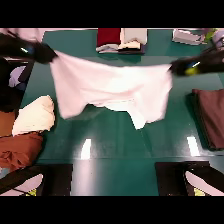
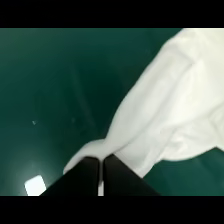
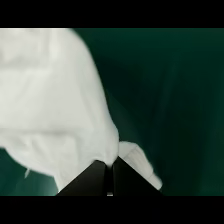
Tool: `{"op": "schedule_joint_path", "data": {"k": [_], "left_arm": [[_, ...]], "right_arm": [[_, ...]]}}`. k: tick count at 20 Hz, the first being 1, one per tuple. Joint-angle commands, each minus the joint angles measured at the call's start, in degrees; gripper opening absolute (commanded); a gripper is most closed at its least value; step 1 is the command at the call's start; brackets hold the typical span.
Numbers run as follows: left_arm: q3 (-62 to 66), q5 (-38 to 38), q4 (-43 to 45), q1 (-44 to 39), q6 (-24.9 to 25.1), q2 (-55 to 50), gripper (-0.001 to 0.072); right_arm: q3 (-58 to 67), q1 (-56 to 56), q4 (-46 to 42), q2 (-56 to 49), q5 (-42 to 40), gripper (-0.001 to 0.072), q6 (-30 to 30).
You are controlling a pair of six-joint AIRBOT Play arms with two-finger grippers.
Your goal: Fold the shirts.
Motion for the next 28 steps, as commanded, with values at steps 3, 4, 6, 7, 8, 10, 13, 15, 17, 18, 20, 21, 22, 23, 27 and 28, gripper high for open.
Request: {"op": "schedule_joint_path", "data": {"k": [3,4,6,7,8,10,13,15,17,18,20,21,22,23,27,28], "left_arm": [[16.37,0.44,1.18,0.02,-1.51,11.17,0.0023],[18.34,0.44,1.22,0.02,-1.55,12.70,0.0023],[21.40,0.46,1.42,0.02,-2.45,15.06,0.0023],[22.21,0.52,1.79,0.02,-3.13,15.65,0.0023],[23.26,0.13,1.84,0.02,-3.23,16.15,0.0023],[23.39,0.24,1.84,0.02,-4.52,16.28,0.0023],[21.92,-0.63,1.86,0.02,-5.88,15.34,0.0023],[18.62,-2.99,2.54,0.02,-6.25,13.38,0.0023],[13.25,-6.25,2.60,0.02,-7.58,9.86,0.0023],[9.81,-7.15,2.60,0.02,-7.56,7.61,0.0023],[1.60,-6.62,2.58,0.02,-7.58,1.92,0.0023],[-2.73,-5.31,2.49,0.02,-7.58,-1.44,0.0024],[-6.51,-3.21,2.49,0.02,-7.54,-4.59,0.0024],[-9.90,-0.13,2.51,0.02,-7.48,-8.17,0.0024],[-13.16,9.16,2.60,0.02,-7.06,-21.22,0.0024],[-13.16,9.84,2.60,0.02,-7.06,-22.86,0.0024]], "right_arm": [[20.63,-8.59,-1.44,10.23,3.63,0.0021,-0.76],[22.91,-9.90,-1.44,11.43,4.15,0.0021,-0.94],[27.54,-12.72,-1.42,12.22,6.08,0.0020,-1.25],[30.08,-14.23,-1.40,12.15,7.41,0.0020,-1.27],[32.28,-15.56,-1.38,11.65,8.63,0.0020,-1.31],[37.20,-17.66,-1.36,9.60,11.32,0.0020,-2.21],[42.86,-19.54,0.63,5.09,14.34,0.0020,-2.51],[43.63,-19.52,3.23,1.60,14.51,0.0020,-2.51],[39.65,-18.71,6.84,-1.68,13.90,0.0020,-2.51],[36.22,-17.90,7.72,-3.37,13.75,0.0020,-2.51],[28.81,-15.52,7.80,-7.96,14.01,0.0020,-2.54],[24.96,-14.10,7.58,-10.67,13.75,0.0020,-2.56],[21.31,-12.79,7.50,-13.62,13.18,0.0020,-2.58],[18.27,-11.74,7.41,-16.41,11.93,0.0020,-2.73],[11.34,-8.55,7.65,-26.60,1.57,0.0021,-2.78],[11.30,-7.85,7.61,-28.55,0.61,0.0021,-2.78]]}}
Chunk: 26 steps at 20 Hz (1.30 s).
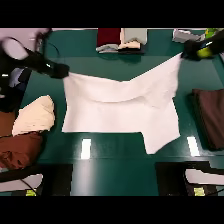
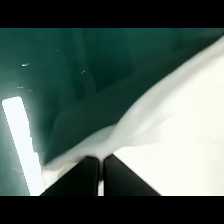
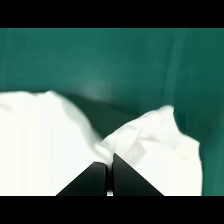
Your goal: Fold the shirts.
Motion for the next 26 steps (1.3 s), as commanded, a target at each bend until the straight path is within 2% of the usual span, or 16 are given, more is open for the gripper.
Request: {"op": "schedule_joint_path", "data": {"k": [1,2,3,4,5,7,9,11,13,15,16,20,26], "left_arm": [[-2.67,5.57,-0.02,0.02,0.15,-8.31,0.0024],[-2.67,5.46,0.00,0.02,0.17,-8.50,0.0026],[-2.32,4.83,0.02,0.02,0.17,-8.44,0.0112],[-1.60,3.67,0.11,0.04,0.15,-8.39,0.0384],[-0.11,1.33,0.74,0.15,0.13,-8.37,0.0492],[3.93,-6.93,3.50,0.90,0.13,-7.93,0.0477],[3.50,-11.65,4.81,1.84,-0.90,-4.81,0.0477],[-2.19,-11.43,8.15,2.05,-3.39,0.44,0.0477],[-9.81,-10.01,7.87,2.05,-4.85,5.40,0.0478],[-17.00,-8.04,6.80,2.05,-5.25,9.20,0.0477],[-19.78,-7.43,6.78,2.05,-5.92,10.36,0.0478],[-24.98,-7.26,6.49,2.05,-6.08,11.21,0.0478],[-25.11,-6.84,6.40,2.05,-6.05,11.21,0.0478]], "right_arm": [[-3.80,2.54,0.39,-7.63,-6.29,0.0022,-0.07],[-3.78,2.91,0.46,-8.52,-6.84,0.0027,-0.07],[-3.76,2.97,0.46,-9.05,-7.21,0.0180,-0.09],[-3.76,2.73,0.39,-9.01,-7.41,0.0380,-0.09],[-3.50,2.10,0.42,-8.59,-7.23,0.0384,-0.09],[-2.71,0.11,0.20,-6.34,-3.91,0.0384,-0.33],[-5.49,-2.16,-3.30,-1.66,0.57,0.0384,-1.51],[-12.63,-4.22,-8.83,4.37,3.89,0.0384,-1.86],[-21.90,-6.78,-10.80,9.92,4.92,0.0385,-1.86],[-31.23,-9.09,-10.73,13.44,4.48,0.0407,-1.88],[-35.56,-10.16,-10.71,14.32,4.42,0.0489,-1.88],[-47.04,-10.86,-8.59,14.47,-0.35,0.0488,-1.86],[-52.41,-10.12,-6.58,14.43,-8.13,0.0485,-1.79]]}}
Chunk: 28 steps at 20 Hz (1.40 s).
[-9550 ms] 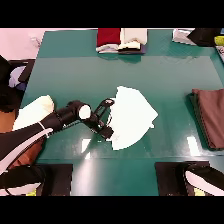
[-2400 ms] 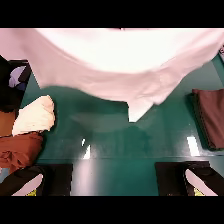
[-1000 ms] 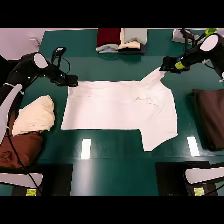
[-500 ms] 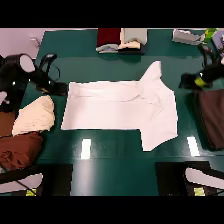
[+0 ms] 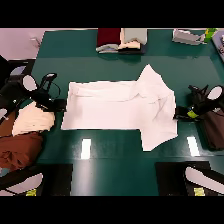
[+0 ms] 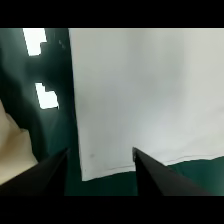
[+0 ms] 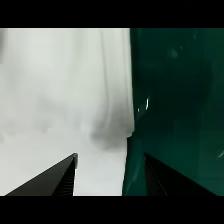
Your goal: Fold the shirts.
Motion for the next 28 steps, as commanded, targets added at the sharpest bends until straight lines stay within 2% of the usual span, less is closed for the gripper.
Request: {"op": "schedule_joint_path", "data": {"k": [1,3,8,10,11,13,14,15,16,23,28], "left_arm": [[-0.63,0.20,0.02,0.04,-0.11,0.24,0.0478],[-0.63,0.20,0.02,0.04,-0.11,0.24,0.0478],[-0.63,-1.01,0.02,0.04,-0.07,0.24,0.0478],[-0.63,-1.16,0.04,0.04,0.04,0.24,0.0478],[-0.63,-1.38,0.04,0.04,0.02,0.24,0.0479],[-0.63,-2.73,0.04,0.04,0.07,0.24,0.0479],[-0.63,-3.17,0.09,0.04,0.09,0.24,0.0521],[-0.68,-3.28,0.15,0.04,0.09,0.22,0.0595],[-0.90,-3.28,0.28,0.04,0.11,0.22,0.0621],[-12.59,1.81,0.13,0.04,-0.61,-0.24,0.0620],[-15.63,6.73,-5.07,0.04,-0.57,-0.17,0.0619]], "right_arm": [[-2.69,0.02,0.87,0.15,-4.44,0.0479,0.07],[-2.67,0.02,0.87,0.15,-4.98,0.0452,0.04],[-2.64,0.04,1.22,-0.20,-6.51,0.0448,0.04],[-2.62,0.13,3.89,-1.88,-6.47,0.0447,-0.13],[-2.60,0.74,3.93,-2.84,-6.43,0.0424,-0.11],[-2.60,2.84,3.21,-3.80,-6.16,0.0154,-0.15],[-2.54,3.58,3.26,-3.78,-6.23,0.0065,-0.13],[-2.23,4.31,3.23,-3.74,-6.19,0.0022,-0.13],[-1.68,4.90,3.26,-3.69,-6.10,0.0022,-0.13],[2.03,8.02,3.26,-3.72,-6.05,0.0022,-0.13],[2.03,7.91,3.26,-3.69,-5.81,0.0022,-0.13]]}}
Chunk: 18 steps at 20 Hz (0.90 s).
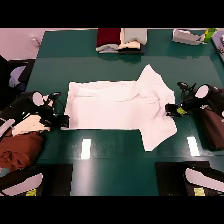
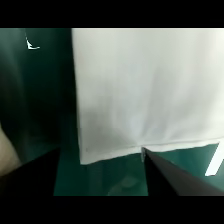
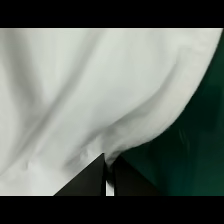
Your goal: Fold the shirts.
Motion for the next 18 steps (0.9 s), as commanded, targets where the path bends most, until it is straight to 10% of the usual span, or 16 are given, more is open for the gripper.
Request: {"op": "schedule_joint_path", "data": {"k": [1,2,5,7,18], "left_arm": [[-1.95,4.31,-4.07,0.00,-0.09,-0.20,0.0619],[-1.95,4.17,-4.92,0.00,-0.07,-0.20,0.0617],[-1.95,2.38,-6.64,0.00,0.55,-0.11,0.0168],[-1.49,2.34,-6.64,0.00,1.36,0.15,0.0024],[37.03,-1.66,-0.13,0.00,2.05,20.33,0.0023]], "right_arm": [[0.26,-0.09,0.09,0.04,0.44,0.0022,0.04],[0.26,-0.09,0.11,0.07,0.59,0.0022,0.04],[0.26,-0.11,0.11,0.07,0.57,0.0022,0.04],[0.28,-0.11,0.11,0.09,0.63,0.0022,0.04],[29.62,-0.15,0.04,20.17,4.37,0.0021,-0.44]]}}
